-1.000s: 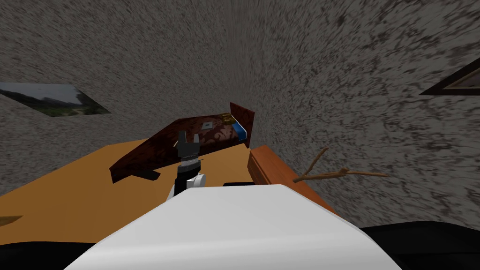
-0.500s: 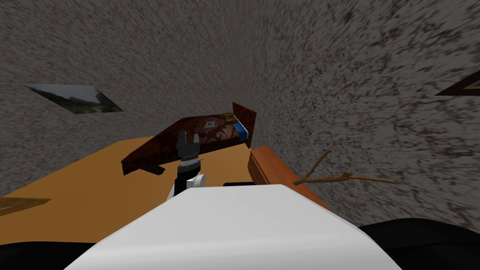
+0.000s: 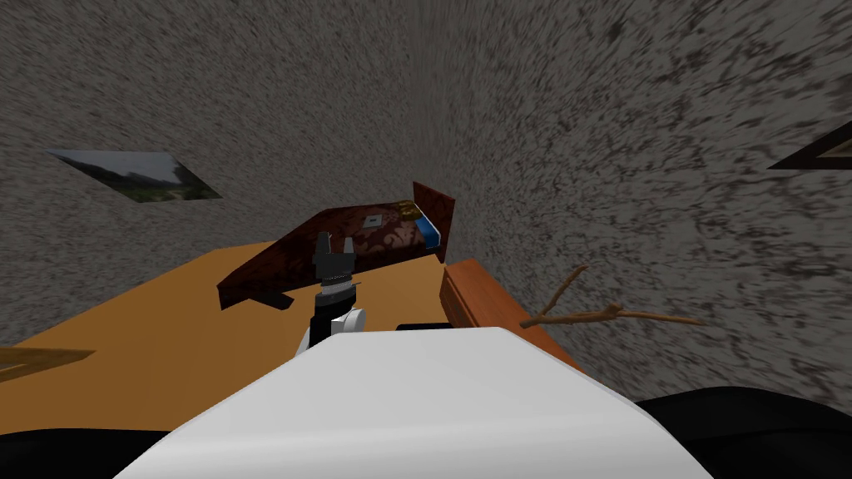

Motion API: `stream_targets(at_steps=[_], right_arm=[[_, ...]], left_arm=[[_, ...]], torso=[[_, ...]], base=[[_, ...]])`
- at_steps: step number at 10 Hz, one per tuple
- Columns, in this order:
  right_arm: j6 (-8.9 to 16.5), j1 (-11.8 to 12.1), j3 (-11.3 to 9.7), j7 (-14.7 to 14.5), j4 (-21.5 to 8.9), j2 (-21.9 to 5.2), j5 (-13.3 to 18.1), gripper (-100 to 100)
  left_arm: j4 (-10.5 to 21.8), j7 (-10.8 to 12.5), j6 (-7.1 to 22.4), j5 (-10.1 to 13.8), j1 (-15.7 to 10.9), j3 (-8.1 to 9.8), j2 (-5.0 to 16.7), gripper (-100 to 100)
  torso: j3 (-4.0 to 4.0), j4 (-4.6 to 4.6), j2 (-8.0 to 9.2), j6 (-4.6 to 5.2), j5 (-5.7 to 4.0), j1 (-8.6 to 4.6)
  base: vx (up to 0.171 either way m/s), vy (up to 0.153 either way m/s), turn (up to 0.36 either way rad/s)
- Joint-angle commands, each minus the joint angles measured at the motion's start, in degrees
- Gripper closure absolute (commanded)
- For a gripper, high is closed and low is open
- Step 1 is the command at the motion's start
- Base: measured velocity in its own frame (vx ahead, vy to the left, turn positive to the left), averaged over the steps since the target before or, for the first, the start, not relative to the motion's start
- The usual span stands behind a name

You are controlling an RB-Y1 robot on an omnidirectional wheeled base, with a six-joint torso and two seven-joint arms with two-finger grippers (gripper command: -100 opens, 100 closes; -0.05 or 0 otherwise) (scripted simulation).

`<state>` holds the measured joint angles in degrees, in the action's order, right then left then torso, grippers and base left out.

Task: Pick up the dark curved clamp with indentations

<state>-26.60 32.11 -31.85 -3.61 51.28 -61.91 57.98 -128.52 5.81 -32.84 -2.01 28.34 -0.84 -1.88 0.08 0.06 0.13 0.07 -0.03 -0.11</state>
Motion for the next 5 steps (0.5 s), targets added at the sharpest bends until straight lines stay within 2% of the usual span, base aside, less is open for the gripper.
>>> stream_targets(at_steps=[1,2,3,4,5], right_arm=[[0.0,0.0,0.0,0.0,0.0,0.0,0.0,100],[0.0,0.0,0.0,0.0,0.0,0.0,0.0,100],[0.0,0.0,0.0,0.0,0.0,0.0,0.0,0],[-1.1,-1.5,-1.1,-1.6,-1.7,-0.2,-1.3,100],[-2.7,-3.3,-2.2,-3.7,-3.9,-0.1,-2.9,100]], left_arm=[[0.0,0.0,0.0,0.0,0.0,0.00,0.0,0],[0.0,0.0,0.0,0.0,0.0,0.00,0.0,0],[0.0,0.0,0.0,0.0,0.0,0.00,0.0,0],[0.0,0.0,0.0,0.0,0.0,0.00,0.0,0],[0.0,0.0,0.0,0.0,0.0,0.00,0.0,0]], torso=[[0.00,0.00,0.00,0.00,0.00,0.00],[0.00,0.00,0.00,0.01,0.01,0.01],[0.00,0.00,0.00,0.01,0.02,0.02],[0.00,0.00,0.00,0.01,0.03,0.03],[-0.02,-0.02,-0.03,0.06,0.00,0.06]], base=[[0.000,0.000,0.000],[0.000,0.000,0.000],[0.000,0.000,0.000],[0.015,0.030,-0.098],[0.026,0.051,-0.112]])
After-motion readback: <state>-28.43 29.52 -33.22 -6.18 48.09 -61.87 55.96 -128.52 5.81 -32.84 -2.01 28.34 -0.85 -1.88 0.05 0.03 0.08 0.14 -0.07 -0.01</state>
